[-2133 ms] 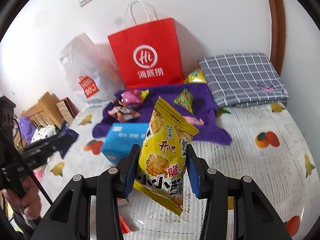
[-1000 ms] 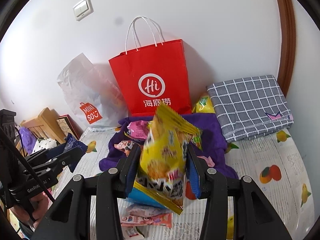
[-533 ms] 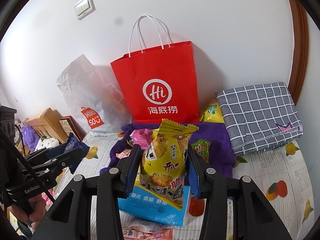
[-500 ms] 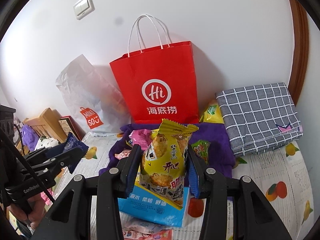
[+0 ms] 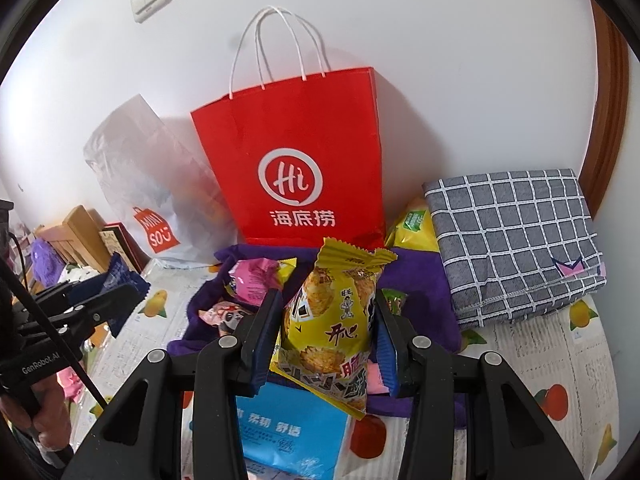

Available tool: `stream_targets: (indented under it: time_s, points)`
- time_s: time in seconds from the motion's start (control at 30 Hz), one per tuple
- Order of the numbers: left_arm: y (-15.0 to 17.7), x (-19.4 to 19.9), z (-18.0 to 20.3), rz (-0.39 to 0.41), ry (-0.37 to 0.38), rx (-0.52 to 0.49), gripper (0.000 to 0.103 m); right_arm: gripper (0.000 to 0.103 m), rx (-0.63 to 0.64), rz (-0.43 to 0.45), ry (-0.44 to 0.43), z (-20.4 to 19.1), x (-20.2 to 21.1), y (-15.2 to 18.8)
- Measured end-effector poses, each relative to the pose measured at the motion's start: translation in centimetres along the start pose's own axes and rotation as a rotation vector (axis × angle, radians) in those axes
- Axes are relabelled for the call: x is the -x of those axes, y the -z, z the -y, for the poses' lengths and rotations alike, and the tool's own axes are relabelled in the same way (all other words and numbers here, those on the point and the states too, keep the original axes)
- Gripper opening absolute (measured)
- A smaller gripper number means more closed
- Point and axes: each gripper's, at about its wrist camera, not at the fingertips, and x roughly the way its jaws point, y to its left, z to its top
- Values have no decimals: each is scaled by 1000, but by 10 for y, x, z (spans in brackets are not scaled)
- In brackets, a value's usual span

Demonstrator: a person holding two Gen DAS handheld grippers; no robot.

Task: Organize snacks
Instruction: 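Carry the yellow bag and blue packet with both tools over the purple towel, then open the right tool to drop the yellow bag while the left tool releases the blue packet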

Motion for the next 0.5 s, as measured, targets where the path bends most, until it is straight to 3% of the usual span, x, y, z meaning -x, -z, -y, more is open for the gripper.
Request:
stream_targets:
  time_s: [0.5]
  points:
    - [1,-34,-5,-57,-5,-12,43,43,9,-61,44,20,-34,9]
